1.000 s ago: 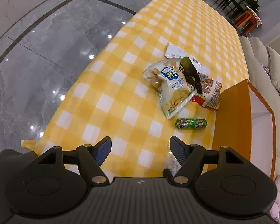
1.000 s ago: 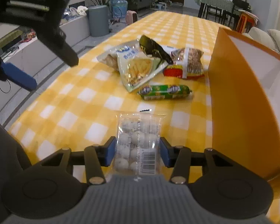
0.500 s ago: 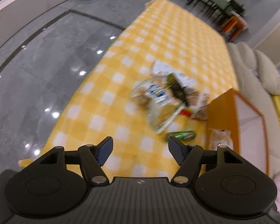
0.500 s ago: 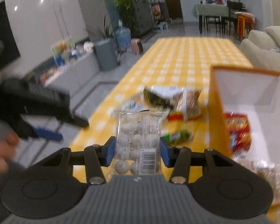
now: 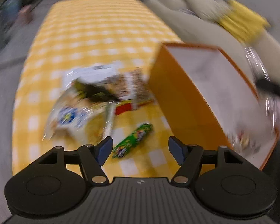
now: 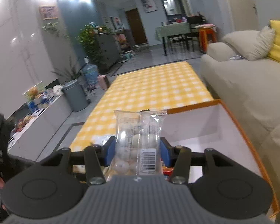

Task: Organize snacks
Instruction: 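Carry the white-ball bag to the box while the left tool grasps the green sausage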

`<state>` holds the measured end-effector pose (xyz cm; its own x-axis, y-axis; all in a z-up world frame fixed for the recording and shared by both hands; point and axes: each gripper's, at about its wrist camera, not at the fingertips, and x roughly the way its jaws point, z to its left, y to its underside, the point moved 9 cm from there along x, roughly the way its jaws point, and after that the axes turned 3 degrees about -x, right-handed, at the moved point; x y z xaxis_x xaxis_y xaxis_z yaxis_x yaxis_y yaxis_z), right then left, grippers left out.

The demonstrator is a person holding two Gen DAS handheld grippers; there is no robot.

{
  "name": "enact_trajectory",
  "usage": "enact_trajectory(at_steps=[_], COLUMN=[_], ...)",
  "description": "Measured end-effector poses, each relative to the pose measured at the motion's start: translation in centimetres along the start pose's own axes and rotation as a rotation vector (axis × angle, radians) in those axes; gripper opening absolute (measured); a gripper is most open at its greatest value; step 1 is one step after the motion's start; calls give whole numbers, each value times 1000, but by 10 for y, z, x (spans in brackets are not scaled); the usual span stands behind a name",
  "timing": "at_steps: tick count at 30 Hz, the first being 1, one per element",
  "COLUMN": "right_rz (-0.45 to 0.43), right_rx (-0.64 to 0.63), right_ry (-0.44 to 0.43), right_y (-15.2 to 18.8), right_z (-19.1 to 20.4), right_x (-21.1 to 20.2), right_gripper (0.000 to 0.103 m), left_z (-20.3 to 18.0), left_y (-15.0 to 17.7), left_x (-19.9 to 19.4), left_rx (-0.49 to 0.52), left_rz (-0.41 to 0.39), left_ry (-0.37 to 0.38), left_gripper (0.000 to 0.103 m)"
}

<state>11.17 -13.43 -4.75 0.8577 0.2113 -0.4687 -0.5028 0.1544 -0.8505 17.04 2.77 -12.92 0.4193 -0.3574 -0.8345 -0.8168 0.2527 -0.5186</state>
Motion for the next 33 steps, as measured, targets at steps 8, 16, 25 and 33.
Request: enact_trajectory(at_steps=[8,16,25,33], right_rz=[47,106,81,105], right_rx=[60,103,97,102], right_ry=[-34,-10,20,24], right_y=[8,25,18,7], right_z=[-19,-32,-37,-63], right_x=[14,35,27,16], right_gripper=[49,49,49,49], left_z=[-2,3,-5,-23], left_y=[15,24,25,2], left_x=[50,71,56,-14], left_rx=[93,88,22,-122], left_rz=[56,107,64,-101], left_ry=[-40,-129,-175,-160], left_gripper=[76,26,25,25])
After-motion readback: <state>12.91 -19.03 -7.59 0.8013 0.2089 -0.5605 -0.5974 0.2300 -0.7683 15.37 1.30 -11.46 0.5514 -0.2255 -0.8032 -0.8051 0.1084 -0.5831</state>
